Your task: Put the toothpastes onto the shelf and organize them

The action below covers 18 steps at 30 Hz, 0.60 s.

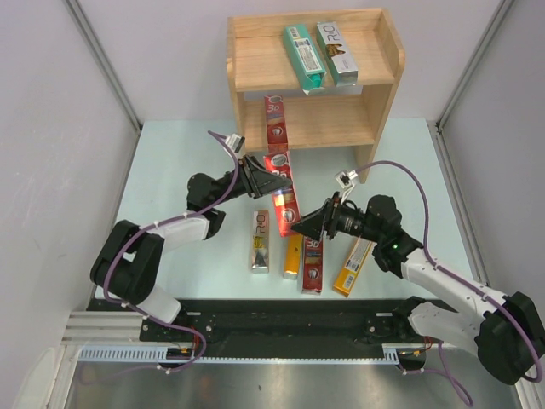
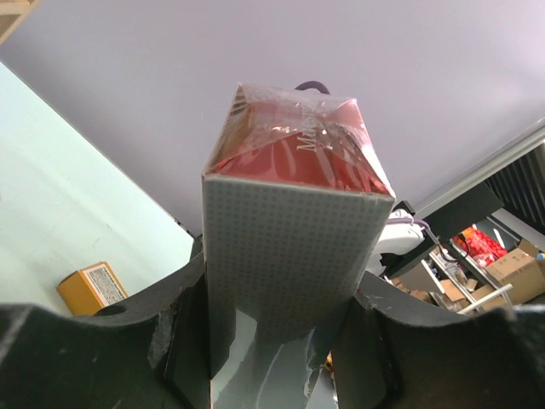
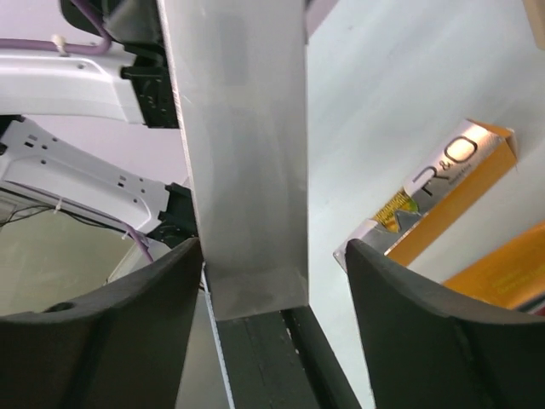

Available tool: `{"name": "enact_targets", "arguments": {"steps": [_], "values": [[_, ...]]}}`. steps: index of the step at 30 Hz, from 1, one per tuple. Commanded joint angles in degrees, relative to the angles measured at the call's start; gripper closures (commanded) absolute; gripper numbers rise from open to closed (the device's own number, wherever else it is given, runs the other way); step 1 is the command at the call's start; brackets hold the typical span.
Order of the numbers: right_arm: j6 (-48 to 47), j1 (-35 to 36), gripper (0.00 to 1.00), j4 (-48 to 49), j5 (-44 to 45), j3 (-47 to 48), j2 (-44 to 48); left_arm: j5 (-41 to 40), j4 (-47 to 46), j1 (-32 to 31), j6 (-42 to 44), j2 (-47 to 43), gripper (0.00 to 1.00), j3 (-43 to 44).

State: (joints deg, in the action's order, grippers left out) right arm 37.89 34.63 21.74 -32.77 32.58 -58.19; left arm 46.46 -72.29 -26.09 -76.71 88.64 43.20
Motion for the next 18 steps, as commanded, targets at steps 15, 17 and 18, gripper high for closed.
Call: {"name": "enact_targets", "arguments": {"steps": [15,17,18], "values": [[2.5,-1.7,0.69,4.3,0.2,-0.2,3.3,-1.0,-8.5,1.0,0.4,0.7,0.31,1.7],[3.3,-2.6,0.70,3.3,1.6,-0.2,3.3,-0.8,-6.2,1.8,2.0,-0.5,0.23,1.4],[4.4,-3.9,0.71,3.1,2.2,-0.2,3.3,-1.0,-2.5,2.2,3.1,-2.1,0.19,0.8]]}}
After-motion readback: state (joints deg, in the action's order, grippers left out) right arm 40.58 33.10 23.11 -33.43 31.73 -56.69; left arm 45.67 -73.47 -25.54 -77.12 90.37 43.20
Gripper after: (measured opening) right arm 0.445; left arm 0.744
